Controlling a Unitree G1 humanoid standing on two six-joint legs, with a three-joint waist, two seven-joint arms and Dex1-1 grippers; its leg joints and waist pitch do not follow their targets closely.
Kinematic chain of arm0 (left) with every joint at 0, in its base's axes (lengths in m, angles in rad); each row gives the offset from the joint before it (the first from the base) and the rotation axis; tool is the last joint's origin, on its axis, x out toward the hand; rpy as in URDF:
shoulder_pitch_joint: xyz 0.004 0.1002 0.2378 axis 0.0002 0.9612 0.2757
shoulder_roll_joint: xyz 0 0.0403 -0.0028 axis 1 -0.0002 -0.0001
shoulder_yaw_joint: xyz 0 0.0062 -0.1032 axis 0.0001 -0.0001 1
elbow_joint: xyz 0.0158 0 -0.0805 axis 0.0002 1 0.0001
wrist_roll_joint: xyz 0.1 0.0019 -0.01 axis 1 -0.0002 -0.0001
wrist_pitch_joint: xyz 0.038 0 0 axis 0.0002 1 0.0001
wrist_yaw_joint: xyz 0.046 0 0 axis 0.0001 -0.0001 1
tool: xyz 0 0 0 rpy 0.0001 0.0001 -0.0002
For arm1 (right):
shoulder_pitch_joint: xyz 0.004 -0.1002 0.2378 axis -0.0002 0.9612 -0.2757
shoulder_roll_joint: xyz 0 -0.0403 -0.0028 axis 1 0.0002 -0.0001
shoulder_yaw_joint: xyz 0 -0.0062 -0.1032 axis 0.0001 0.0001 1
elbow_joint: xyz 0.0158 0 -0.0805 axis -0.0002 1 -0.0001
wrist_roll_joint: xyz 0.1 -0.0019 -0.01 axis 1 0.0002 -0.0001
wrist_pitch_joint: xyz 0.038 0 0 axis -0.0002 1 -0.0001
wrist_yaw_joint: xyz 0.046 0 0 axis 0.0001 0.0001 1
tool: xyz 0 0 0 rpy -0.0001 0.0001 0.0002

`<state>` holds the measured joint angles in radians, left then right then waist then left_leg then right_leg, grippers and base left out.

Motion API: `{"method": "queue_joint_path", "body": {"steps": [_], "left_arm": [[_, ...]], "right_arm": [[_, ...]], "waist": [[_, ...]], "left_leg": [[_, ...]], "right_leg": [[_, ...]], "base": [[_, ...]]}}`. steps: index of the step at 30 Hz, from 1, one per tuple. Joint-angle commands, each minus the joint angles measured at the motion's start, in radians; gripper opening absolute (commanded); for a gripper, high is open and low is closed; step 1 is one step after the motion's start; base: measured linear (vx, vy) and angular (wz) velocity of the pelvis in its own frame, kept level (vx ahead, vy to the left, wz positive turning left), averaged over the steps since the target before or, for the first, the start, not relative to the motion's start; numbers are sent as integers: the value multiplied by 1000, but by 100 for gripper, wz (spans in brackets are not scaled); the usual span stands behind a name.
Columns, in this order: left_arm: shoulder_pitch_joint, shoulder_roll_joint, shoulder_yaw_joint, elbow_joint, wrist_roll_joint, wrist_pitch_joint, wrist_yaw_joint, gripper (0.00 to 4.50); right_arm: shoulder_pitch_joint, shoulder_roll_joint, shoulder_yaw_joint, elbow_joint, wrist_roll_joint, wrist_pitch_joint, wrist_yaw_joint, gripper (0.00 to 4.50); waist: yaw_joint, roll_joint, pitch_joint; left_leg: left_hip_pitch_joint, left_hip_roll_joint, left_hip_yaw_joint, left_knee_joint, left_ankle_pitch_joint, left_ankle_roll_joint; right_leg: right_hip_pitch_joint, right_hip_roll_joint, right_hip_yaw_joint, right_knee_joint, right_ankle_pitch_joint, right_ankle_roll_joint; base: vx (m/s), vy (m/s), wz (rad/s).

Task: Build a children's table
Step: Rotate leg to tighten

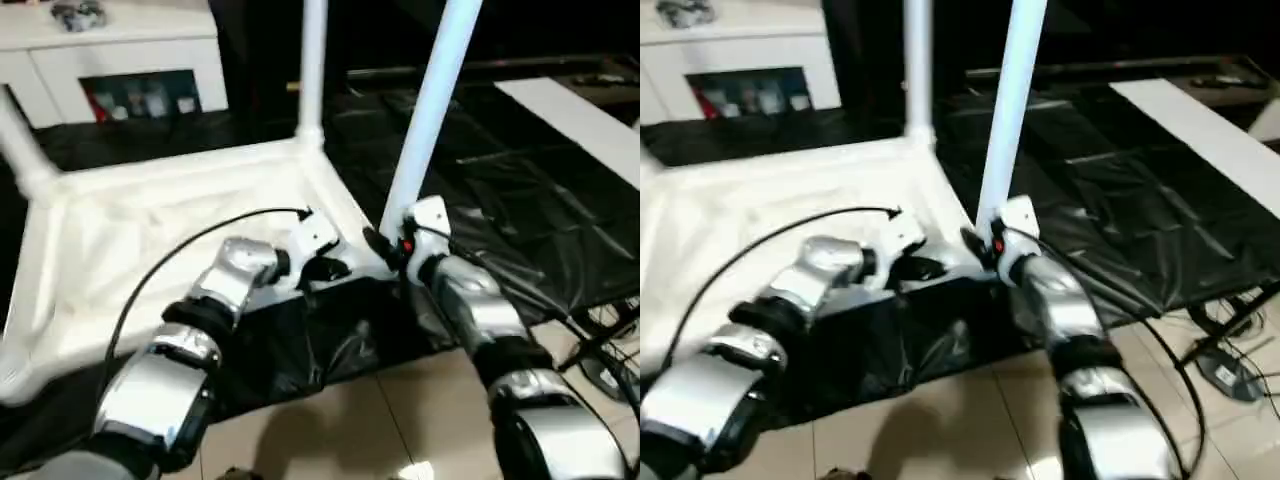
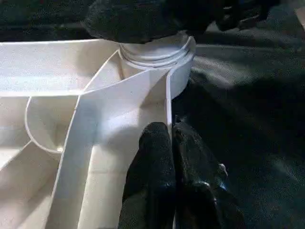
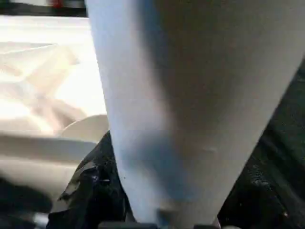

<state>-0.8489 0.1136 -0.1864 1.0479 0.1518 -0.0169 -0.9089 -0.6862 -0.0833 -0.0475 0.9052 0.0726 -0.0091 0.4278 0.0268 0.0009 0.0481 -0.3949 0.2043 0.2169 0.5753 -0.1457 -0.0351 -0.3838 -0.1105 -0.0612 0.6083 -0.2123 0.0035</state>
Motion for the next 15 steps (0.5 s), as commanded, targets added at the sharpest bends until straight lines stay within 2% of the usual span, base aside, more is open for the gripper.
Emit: {"method": "queue_joint_path", "body": {"steps": [1,2,3,5,6,8,9,10,11,12,15], "left_arm": [[-30,-109,-42,-51,-19,-26,-27,0],[-28,-104,-44,-53,-14,-29,-24,0],[-22,-90,-44,-58,-7,-36,-26,0],[-20,-84,-43,-60,-4,-40,-27,0],[-16,-61,-39,-60,-5,-56,-40,0],[-13,-50,-38,-63,-6,-63,-47,0],[-8,-32,-36,-68,-10,-70,-64,0],[-6,-27,-35,-70,-13,-76,-77,0],[-4,-20,-34,-72,-17,-83,-90,0],[2,0,-33,-76,-29,-104,-138,0],[4,15,-32,-77,-36,-112,-170,0]], "right_arm": [[-8,108,67,77,-12,39,15,194],[-12,109,70,83,-21,28,14,194],[-15,106,66,85,-18,13,32,264],[-16,105,62,87,-14,7,38,264],[-9,81,74,76,-22,1,73,266],[-9,69,82,76,-33,-9,91,274],[-6,50,86,71,-34,-13,130,305],[-3,41,95,66,-40,-21,147,312],[0,30,104,61,-47,-29,165,313],[11,-4,125,39,-50,-41,251,313],[20,-27,133,20,-43,-43,316,313]], "waist": [[-4,-1,-55],[-3,3,-57],[-2,2,-57],[-2,3,-58],[0,10,-59],[0,6,-60],[1,7,-61],[0,6,-61],[0,10,-61],[1,7,-63],[6,10,-65]], "left_leg": [[32,30,-32,-77,-412,-30],[33,30,-31,-76,-405,-27],[34,31,-30,-76,-403,-25],[34,32,-29,-76,-393,-20],[36,32,-28,-76,-390,-16],[33,32,-28,-75,-382,-14],[32,32,-27,-74,-374,-8],[30,32,-27,-74,-366,-5],[29,31,-27,-74,-360,-3],[28,30,-25,-70,-342,10],[31,32,-20,-65,-301,29]], "right_leg": [[11,-42,34,-97,-327,-188],[12,-42,35,-96,-304,-190],[11,-41,35,-96,-292,-193],[14,-39,35,-92,-257,-203],[14,-38,35,-91,-234,-213],[16,-38,35,-87,-207,-218],[19,-37,34,-84,-186,-224],[21,-37,34,-83,-173,-228],[22,-38,34,-81,-162,-231],[27,-36,33,-78,-129,-239],[26,-35,34,-72,-68,-262]], "base": [[0,0,0],[0,0,0],[0,0,0],[0,0,0],[0,0,0],[0,0,0],[0,0,0],[0,0,0],[0,0,0],[0,0,0],[0,0,0]]}}
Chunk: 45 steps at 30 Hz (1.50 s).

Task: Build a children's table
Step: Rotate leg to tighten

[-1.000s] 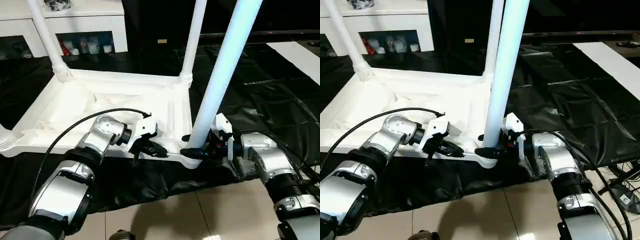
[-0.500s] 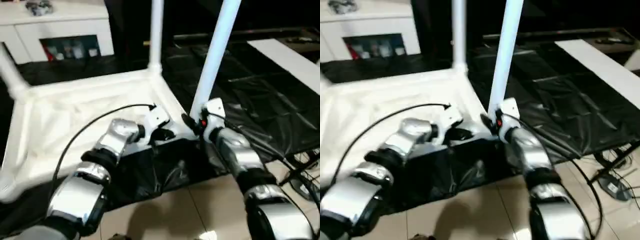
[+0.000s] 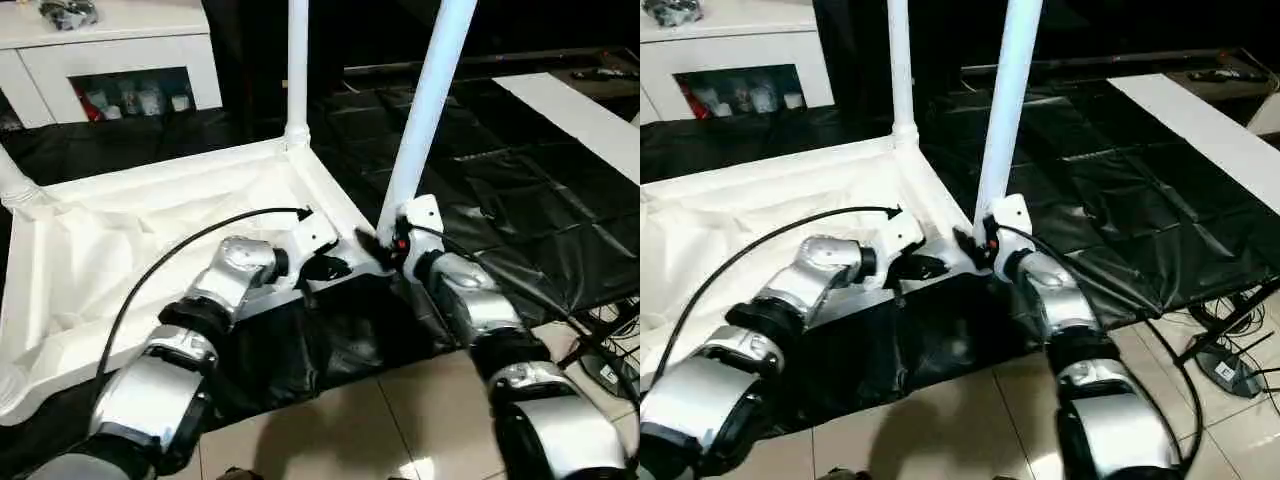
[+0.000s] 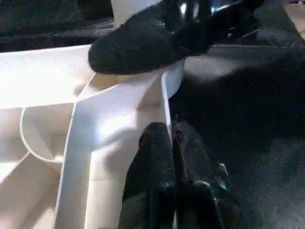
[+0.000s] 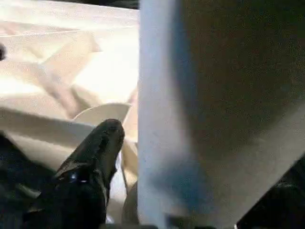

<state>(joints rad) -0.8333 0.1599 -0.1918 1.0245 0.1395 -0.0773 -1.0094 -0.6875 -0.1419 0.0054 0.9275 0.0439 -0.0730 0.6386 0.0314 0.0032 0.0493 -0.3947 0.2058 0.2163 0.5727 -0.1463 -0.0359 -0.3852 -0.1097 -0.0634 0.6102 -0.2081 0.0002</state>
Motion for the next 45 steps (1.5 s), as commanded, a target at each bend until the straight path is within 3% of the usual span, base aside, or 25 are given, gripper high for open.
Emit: {"method": "queue_joint_path", "body": {"steps": [1,4,7,10,15,20,26,30,32,34,36,37,38,39,40,45], "left_arm": [[-12,-32,-27,-54,-24,-52,-69,0],[-12,18,-27,-49,-40,-74,-178,0],[-12,46,-27,-45,-55,-84,-262,0],[-12,68,-32,-44,-59,-87,-321,0],[-13,91,-45,-51,-62,-93,-387,0],[-12,100,-55,-54,-60,-94,-428,0],[-8,107,-56,-50,-57,-103,-451,0],[-7,103,-47,-46,-60,-97,-424,0],[-19,82,-30,-30,-46,-64,-302,0],[-22,76,-26,-28,-43,-57,-274,0],[-33,48,-13,-24,-32,-25,-168,0],[-38,20,-6,-23,-29,-5,-108,0],[-38,20,-6,-23,-29,-5,-108,0],[-38,20,-6,-23,-29,-5,-108,0],[-42,-12,-2,-23,-23,14,-41,0],[-45,-84,5,-30,-23,43,74,0]], "right_arm": [[21,32,80,-2,-14,21,105,313],[58,-51,117,-77,32,26,378,313],[93,-102,155,-154,69,70,564,313],[115,-140,196,-191,74,126,673,313],[139,-161,234,-218,65,139,752,265],[148,-161,242,-238,68,146,778,232],[161,-166,250,-282,83,180,800,211],[157,-149,223,-278,91,194,747,208],[129,-100,162,-199,58,158,517,207],[121,-89,149,-177,49,150,456,206],[89,-42,96,-98,24,127,220,203],[68,-11,66,-54,19,125,78,202],[68,-11,66,-54,19,125,78,202],[68,-11,66,-54,19,125,78,200],[50,21,47,-19,16,122,-39,198],[17,101,32,36,6,114,-207,196]], "waist": [[4,4,-68],[16,5,-69],[26,6,-69],[32,10,-65],[33,7,-63],[34,3,-66],[35,5,-66],[35,3,-65],[33,1,-63],[27,1,-60],[22,4,-56],[10,2,-56],[6,4,-56],[6,4,-56],[-4,2,-59],[-9,0,-63]], "left_leg": [[26,30,-18,-59,-270,42],[26,31,-16,-52,-227,89],[28,34,-17,-53,-226,98],[32,37,-17,-59,-263,79],[35,38,-18,-65,-317,29],[33,38,-18,-63,-291,32],[31,37,-18,-62,-269,46],[33,38,-18,-63,-283,39],[33,38,-18,-65,-290,24],[35,35,-22,-68,-333,-2],[38,36,-23,-70,-358,-21],[35,35,-30,-75,-369,-49],[38,34,-30,-75,-377,-55],[38,34,-30,-75,-377,-55],[30,32,-32,-75,-372,-52],[34,27,-22,-65,-330,-8]], "right_leg": [[35,-34,34,-68,-37,-266],[39,-34,30,-62,30,-287],[38,-34,30,-62,25,-295],[32,-35,31,-65,-26,-300],[30,-39,34,-70,-103,-292],[31,-41,34,-67,-82,-287],[31,-41,33,-65,-67,-290],[29,-41,34,-67,-98,-285],[27,-42,35,-68,-130,-277],[24,-45,34,-77,-222,-257],[16,-47,38,-82,-280,-241],[18,-47,36,-85,-325,-218],[15,-46,37,-85,-330,-215],[15,-46,37,-85,-330,-215],[21,-45,35,-86,-317,-203],[18,-37,39,-84,-192,-230]], "base": [[0,0,0],[0,0,0],[0,0,0],[0,0,0],[0,0,0],[0,0,0],[0,0,0],[0,0,0],[0,0,0],[0,0,0],[0,0,0],[0,0,0],[0,0,0],[0,0,0],[0,0,0],[0,0,0]]}}
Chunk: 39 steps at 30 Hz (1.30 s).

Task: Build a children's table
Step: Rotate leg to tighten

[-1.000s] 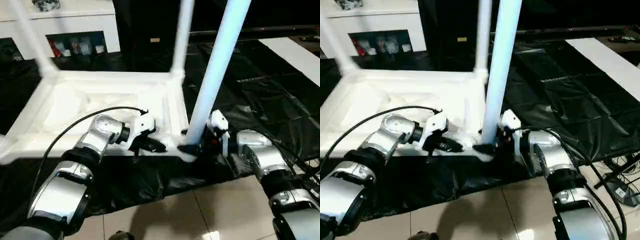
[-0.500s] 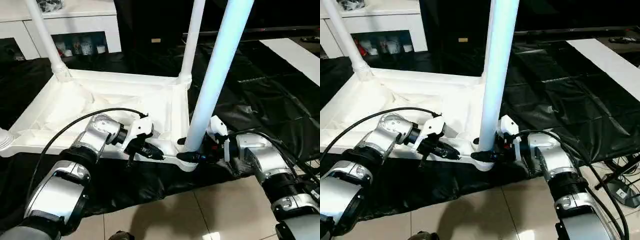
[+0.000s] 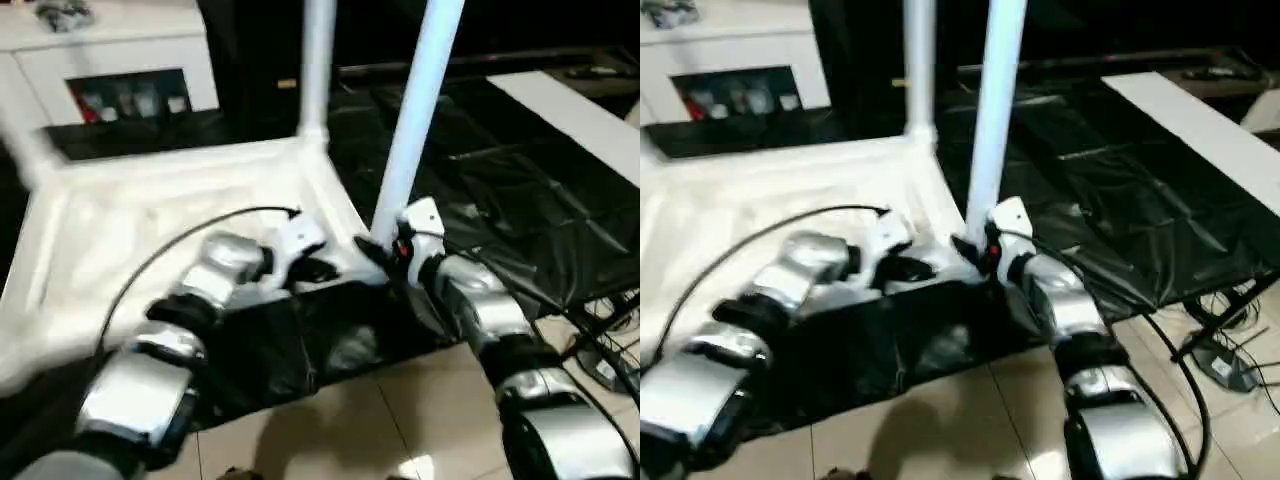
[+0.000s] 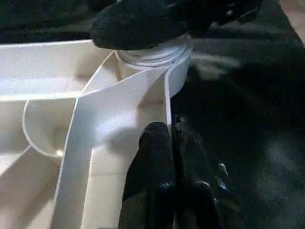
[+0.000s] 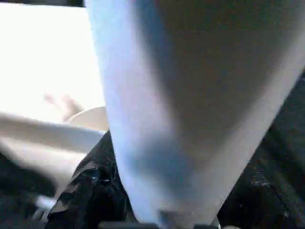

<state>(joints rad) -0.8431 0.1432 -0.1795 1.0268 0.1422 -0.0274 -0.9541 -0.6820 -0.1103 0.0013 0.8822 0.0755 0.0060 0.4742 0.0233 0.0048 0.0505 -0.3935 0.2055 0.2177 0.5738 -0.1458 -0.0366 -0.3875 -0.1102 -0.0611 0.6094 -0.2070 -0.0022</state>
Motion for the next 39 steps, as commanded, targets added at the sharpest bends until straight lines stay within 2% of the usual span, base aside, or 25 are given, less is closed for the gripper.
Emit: {"method": "queue_joint_path", "body": {"steps": [1,4,5,6,8,10,13,15,18,19,20,21,23,26,30,31,37,39], "left_arm": [[-36,-67,-7,-32,-26,-7,18,0],[-27,-77,-23,-43,-18,-14,37,0],[-17,-70,-30,-48,-9,-21,32,0],[-15,-66,-31,-48,-7,-26,27,0],[-14,-55,-33,-45,-5,-37,12,0],[-10,-43,-35,-48,-6,-58,-16,0],[-3,-19,-38,-54,-14,-90,-88,0],[-2,-9,-39,-54,-19,-96,-117,0],[-1,9,-45,-54,-22,-110,-162,0],[-2,32,-49,-48,-28,-126,-212,0],[-2,32,-49,-48,-28,-126,-212,0],[-5,48,-51,-41,-30,-138,-247,0],[-6,59,-52,-37,-33,-145,-277,0],[-6,68,-49,-34,-39,-148,-306,0],[-5,93,-55,-30,-48,-161,-397,0],[-5,93,-55,-30,-48,-161,-397,0],[-9,101,-60,-21,-48,-166,-425,0],[-11,102,-59,-19,-47,-167,-432,0]], "right_arm": [[12,69,36,82,-26,35,-43,196],[-3,101,42,98,-37,8,-56,196],[-9,108,38,106,-40,-28,-42,231],[-10,107,36,106,-38,-38,-28,231],[-9,94,31,100,-31,-39,-2,267],[-11,78,26,100,-19,-44,25,274],[-2,35,50,76,-18,-64,122,299],[4,18,54,66,-12,-62,174,315],[16,-15,68,45,-4,-62,274,315],[43,-60,95,-3,13,-61,436,315],[43,-60,95,-3,13,-61,436,315],[70,-94,123,-54,32,-48,565,315],[91,-120,148,-93,42,-38,652,315],[110,-143,170,-130,55,-18,724,315],[152,-198,232,-224,78,57,910,315],[152,-198,232,-224,77,57,911,315],[161,-202,251,-242,60,68,937,273],[164,-204,256,-253,62,75,941,247]], "waist": [[0,-1,-64],[4,2,-65],[4,2,-65],[3,1,-64],[3,3,-64],[3,2,-64],[7,4,-67],[12,4,-70],[17,4,-69],[17,3,-69],[23,3,-70],[23,3,-69],[31,1,-69],[41,3,-66],[44,2,-66],[44,2,-65],[48,0,-67],[48,0,-67]], "left_leg": [[32,27,-23,-66,-325,-3],[29,27,-23,-65,-307,11],[30,28,-23,-65,-310,12],[29,27,-23,-66,-313,11],[30,28,-23,-66,-320,12],[30,28,-23,-66,-325,17],[30,29,-21,-63,-295,30],[26,30,-19,-59,-252,50],[25,30,-17,-56,-233,69],[24,30,-16,-56,-237,73],[27,32,-16,-53,-238,81],[26,32,-16,-54,-237,83],[26,33,-16,-53,-238,93],[33,37,-17,-58,-265,74],[33,38,-19,-62,-292,56],[33,38,-19,-62,-293,55],[32,37,-19,-61,-274,45],[32,37,-19,-61,-272,43]], "right_leg": [[21,-37,37,-83,-187,-230],[25,-38,35,-81,-173,-226],[25,-36,35,-81,-167,-226],[26,-35,34,-81,-164,-227],[26,-35,34,-81,-166,-228],[28,-35,34,-81,-158,-231],[30,-35,35,-76,-103,-246],[36,-33,31,-66,-37,-261],[38,-33,29,-63,-12,-272],[39,-32,29,-64,-15,-273],[39,-33,29,-65,-17,-274],[38,-33,29,-64,-15,-277],[40,-34,30,-65,-14,-275],[32,-36,30,-68,-67,-279],[33,-36,31,-70,-102,-275],[32,-37,32,-70,-102,-275],[32,-40,31,-67,-97,-277],[32,-40,31,-67,-96,-277]], "base": [[0,0,0],[0,0,0],[0,0,0],[0,0,0],[0,0,0],[0,0,0],[0,0,0],[0,0,0],[0,0,0],[0,0,0],[0,0,0],[0,0,0],[0,0,0],[0,0,0],[0,0,0],[0,0,0],[0,0,0],[0,0,0]]}}
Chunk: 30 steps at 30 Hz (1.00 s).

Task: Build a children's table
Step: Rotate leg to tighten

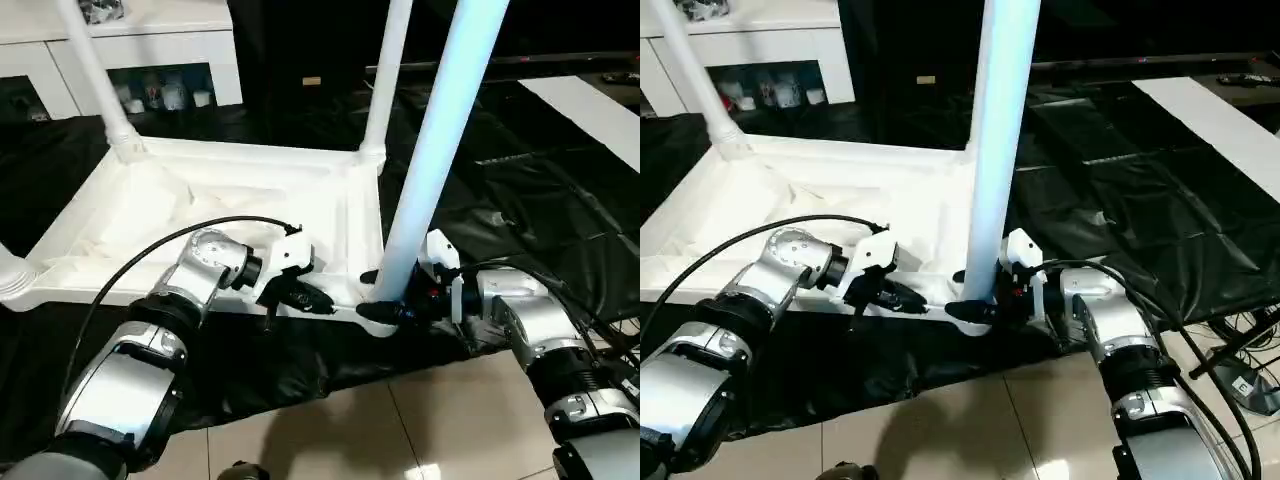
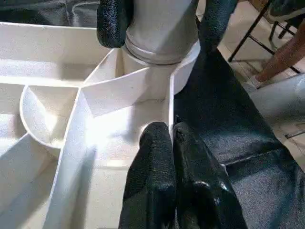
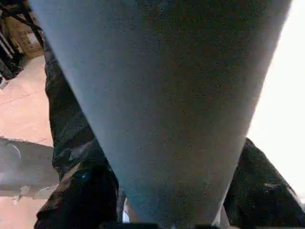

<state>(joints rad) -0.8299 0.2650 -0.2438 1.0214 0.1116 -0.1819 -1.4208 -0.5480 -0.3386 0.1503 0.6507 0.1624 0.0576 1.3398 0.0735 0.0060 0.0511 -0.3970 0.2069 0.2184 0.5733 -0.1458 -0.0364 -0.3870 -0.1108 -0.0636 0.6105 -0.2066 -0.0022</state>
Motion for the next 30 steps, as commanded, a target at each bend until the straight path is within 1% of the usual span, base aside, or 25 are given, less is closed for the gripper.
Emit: {"method": "queue_joint_path", "body": {"steps": [1,3,4,7,10,11,12,13,14,15,16,17,18,19,20,21,22,23,24,25,26,27,30], "left_arm": [[-24,-20,6,-13,-16,-13,32,0],[-24,-18,5,-12,-17,-15,28,0],[-25,-17,4,-11,-17,-16,28,0],[-24,-15,4,-11,-17,-16,28,0],[-24,-14,8,-11,-17,-11,34,0],[-24,-15,13,-10,-17,-4,51,0],[-26,-18,17,-7,-13,2,82,0],[-28,-26,24,-4,-8,15,129,0],[-30,-34,28,-4,-2,26,169,0],[-31,-39,31,-5,1,33,194,0],[-31,-43,32,-7,0,38,201,0],[-29,-55,37,-14,-3,51,221,0],[-24,-78,41,-30,-2,72,260,0],[-22,-86,41,-35,0,78,276,0],[-21,-106,42,-42,3,92,312,0],[-20,-129,45,-47,5,107,354,0],[-20,-138,46,-48,5,114,371,0],[-18,-158,43,-57,10,124,398,0],[-17,-169,39,-64,15,128,411,0],[-14,-192,38,-77,9,143,436,0],[-10,-210,32,-89,7,147,446,0],[-8,-218,29,-95,6,149,450,0],[1,-217,15,-104,14,134,447,0]], "right_arm": [[32,23,109,-27,-23,27,77,247],[35,21,113,-39,-22,35,79,239],[38,21,114,-47,-21,43,83,222],[41,21,115,-54,-21,49,86,214],[42,27,104,-52,-19,53,70,210],[41,39,84,-41,-18,52,30,210],[34,53,63,-19,-24,45,-29,209],[21,77,31,23,-40,27,-135,209],[8,95,8,62,-55,17,-232,208],[-1,107,-7,86,-65,12,-295,207],[-4,112,-13,96,-68,9,-323,207],[-12,126,-29,122,-77,0,-402,205],[-29,150,-55,166,-90,-1,-538,202],[-36,160,-64,181,-91,-4,-582,199],[-49,180,-83,210,-91,-1,-659,197],[-65,201,-100,239,-91,7,-740,195],[-71,209,-107,249,-91,12,-769,195],[-85,226,-117,269,-87,9,-813,195],[-92,236,-122,280,-85,5,-833,194],[-108,255,-131,303,-86,0,-874,194],[-122,271,-134,321,-88,-5,-899,194],[-129,279,-136,330,-90,-8,-910,194],[-149,296,-127,351,-111,-20,-926,194]], "waist": [[-2,-1,-68],[0,-1,-69],[0,-1,-69],[1,-2,-68],[2,-2,-68],[3,-3,-67],[1,-2,-66],[-2,-1,-64],[-6,-2,-63],[-14,-5,-61],[-17,-5,-60],[-19,-4,-60],[-31,-3,-57],[-36,-2,-58],[-42,-4,-58],[-46,-4,-58],[-52,-4,-59],[-51,0,-59],[-52,-2,-60],[-53,-2,-60],[-55,-4,-61],[-55,-3,-62],[-59,-3,-64]], "left_leg": [[35,35,-20,-61,-268,44],[35,35,-19,-60,-256,48],[35,35,-19,-59,-256,49],[35,35,-19,-60,-260,48],[36,35,-19,-60,-266,44],[36,35,-19,-60,-268,42],[35,35,-20,-62,-274,35],[37,36,-20,-64,-291,21],[36,35,-22,-66,-300,8],[36,33,-25,-69,-326,-11],[37,32,-25,-69,-340,-16],[39,32,-26,-69,-349,-22],[37,31,-30,-72,-365,-34],[37,30,-30,-73,-372,-37],[36,30,-32,-74,-379,-38],[36,30,-32,-73,-382,-38],[35,28,-32,-74,-386,-38],[36,27,-33,-73,-386,-38],[40,28,-29,-71,-391,-30],[40,27,-29,-70,-389,-26],[37,27,-28,-70,-376,-21],[37,28,-27,-69,-370,-18],[32,25,-26,-67,-339,1]], "right_leg": [[32,-39,34,-68,-94,-276],[33,-39,34,-66,-75,-277],[33,-38,34,-67,-76,-276],[33,-39,33,-68,-89,-272],[32,-40,34,-69,-105,-269],[31,-40,34,-69,-113,-268],[29,-40,34,-70,-127,-265],[25,-41,35,-71,-151,-263],[24,-43,36,-71,-171,-258],[25,-43,34,-77,-229,-244],[25,-43,35,-81,-258,-235],[23,-45,36,-84,-281,-227],[21,-45,36,-88,-326,-213],[21,-43,35,-89,-335,-208],[21,-42,35,-91,-340,-200],[19,-42,35,-91,-339,-200],[19,-40,35,-92,-334,-199],[20,-40,35,-91,-331,-200],[15,-39,37,-95,-309,-203],[15,-38,37,-95,-300,-205],[17,-37,37,-92,-280,-210],[18,-38,37,-91,-269,-214],[23,-35,36,-87,-216,-220]], "base": [[0,0,0],[0,0,0],[0,0,0],[0,0,0],[0,0,0],[0,0,0],[0,0,0],[0,0,0],[0,0,0],[0,0,0],[0,0,0],[0,0,0],[0,0,0],[0,0,0],[0,0,0],[0,0,0],[0,0,0],[0,0,0],[0,0,0],[0,0,0],[0,0,0],[0,0,0],[0,0,0]]}}
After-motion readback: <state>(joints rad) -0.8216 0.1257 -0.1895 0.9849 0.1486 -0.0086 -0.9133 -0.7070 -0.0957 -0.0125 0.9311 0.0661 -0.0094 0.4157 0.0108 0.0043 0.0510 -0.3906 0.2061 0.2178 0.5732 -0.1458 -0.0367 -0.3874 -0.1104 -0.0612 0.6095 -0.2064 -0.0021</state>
